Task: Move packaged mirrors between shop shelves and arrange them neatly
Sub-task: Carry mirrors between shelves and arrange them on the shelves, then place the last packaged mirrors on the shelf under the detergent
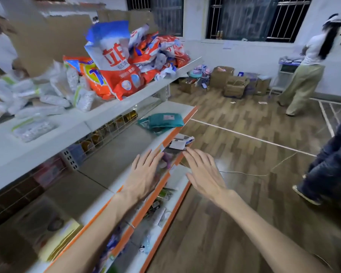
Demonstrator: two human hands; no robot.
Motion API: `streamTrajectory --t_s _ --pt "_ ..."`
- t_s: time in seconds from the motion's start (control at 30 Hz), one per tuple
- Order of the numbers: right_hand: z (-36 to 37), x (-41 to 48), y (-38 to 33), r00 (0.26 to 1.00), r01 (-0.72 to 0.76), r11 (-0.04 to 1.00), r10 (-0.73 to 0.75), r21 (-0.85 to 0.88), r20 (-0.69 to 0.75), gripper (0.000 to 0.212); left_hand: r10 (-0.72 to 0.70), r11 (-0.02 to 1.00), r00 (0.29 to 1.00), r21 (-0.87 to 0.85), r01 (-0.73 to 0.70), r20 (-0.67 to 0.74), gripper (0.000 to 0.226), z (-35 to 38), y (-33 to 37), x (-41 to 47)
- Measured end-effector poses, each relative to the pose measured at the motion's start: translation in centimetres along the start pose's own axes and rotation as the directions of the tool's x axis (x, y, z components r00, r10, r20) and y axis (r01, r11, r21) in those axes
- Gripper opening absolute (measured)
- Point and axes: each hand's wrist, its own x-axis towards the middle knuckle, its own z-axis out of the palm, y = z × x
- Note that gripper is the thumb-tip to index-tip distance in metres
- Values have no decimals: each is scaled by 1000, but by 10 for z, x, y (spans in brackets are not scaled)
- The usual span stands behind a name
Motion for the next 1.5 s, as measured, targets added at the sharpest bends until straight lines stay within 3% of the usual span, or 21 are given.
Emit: streamTrajectory --t_s 0.2,0.37,0.57,0.63,0.9,1.17,1.3,1.5 --pt "26 35 64 995 -103 987 101 124 24 52 118 989 992 -93 -113 47 69 32 18 86" --pt "34 75 114 997 69 987 -63 147 -46 45 279 940 953 -171 -297 -117 64 54 21 179" --pt "7 157 191 958 276 961 -274 15 -86 34 270 908 934 -260 -327 -233 53 63 12 273" --pt "13 180 211 951 286 958 -285 -8 -121 33 256 909 936 -269 -318 -240 52 72 5 299" --pt "82 264 256 966 248 967 -241 66 -92 38 132 960 984 -233 -158 -121 60 113 -35 380" --pt "146 364 303 930 367 924 -364 107 -43 38 -108 982 994 -155 107 5 65 147 -54 440" --pt "172 421 332 862 504 849 -505 162 -32 43 -290 942 957 -169 290 26 67 166 -69 464" --pt "205 486 327 760 640 738 -648 214 -38 42 -580 815 815 1 580 9 64 174 -87 457"
